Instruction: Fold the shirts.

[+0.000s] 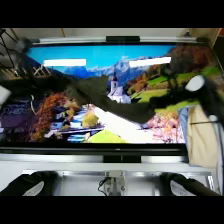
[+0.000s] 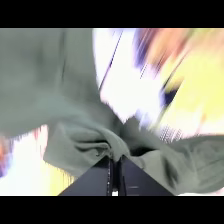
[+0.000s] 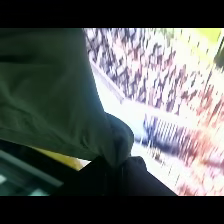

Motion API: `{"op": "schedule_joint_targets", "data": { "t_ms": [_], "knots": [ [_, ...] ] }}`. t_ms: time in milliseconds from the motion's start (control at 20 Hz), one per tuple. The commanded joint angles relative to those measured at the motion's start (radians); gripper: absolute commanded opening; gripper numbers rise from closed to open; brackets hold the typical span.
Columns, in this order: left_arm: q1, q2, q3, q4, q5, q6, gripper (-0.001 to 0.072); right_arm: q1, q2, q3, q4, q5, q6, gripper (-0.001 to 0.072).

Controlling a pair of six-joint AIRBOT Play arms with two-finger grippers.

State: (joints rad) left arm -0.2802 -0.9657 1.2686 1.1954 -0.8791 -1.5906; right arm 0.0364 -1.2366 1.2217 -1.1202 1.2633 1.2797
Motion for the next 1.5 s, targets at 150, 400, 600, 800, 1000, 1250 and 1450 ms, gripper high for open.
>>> {"op": "schedule_joint_targets", "data": {
  "t_ms": [150,400,600,800,1000,1250,1450],
  "knots": [
    [-0.002,0.185,0.602,-0.108,0.06,-0.013,0.0033,0.004,0.397,0.407,0.032,-0.338,0.026,0.0074],
    [-0.001,0.261,0.639,-0.051,0.041,0.015,0.0033,0.004,0.608,0.418,-0.019,-0.376,0.098,0.0074],
    [-0.001,0.239,0.626,0.079,-0.055,0.007,0.0033,0.004,0.632,0.415,-0.174,-0.109,0.206,0.0075],
    [-0.001,0.153,0.529,0.171,-0.083,0.008,0.0033,0.004,0.518,0.293,-0.253,0.361,0.331,0.0074],
    [-0.001,-0.052,0.41,0.277,-0.079,0.009,0.0034,0.004,0.421,-0.058,-0.251,0.205,0.38,0.0074],
    [-0.001,-0.474,0.388,0.262,-0.019,0.006,0.0035,0.004,0.148,-0.32,-0.211,-0.223,0.513,0.0075],
    [-0.001,-0.707,0.388,0.126,-0.037,-0.142,0.005,0.004,-0.054,-0.319,-0.116,-0.32,0.515,0.0075]
  ]
}}
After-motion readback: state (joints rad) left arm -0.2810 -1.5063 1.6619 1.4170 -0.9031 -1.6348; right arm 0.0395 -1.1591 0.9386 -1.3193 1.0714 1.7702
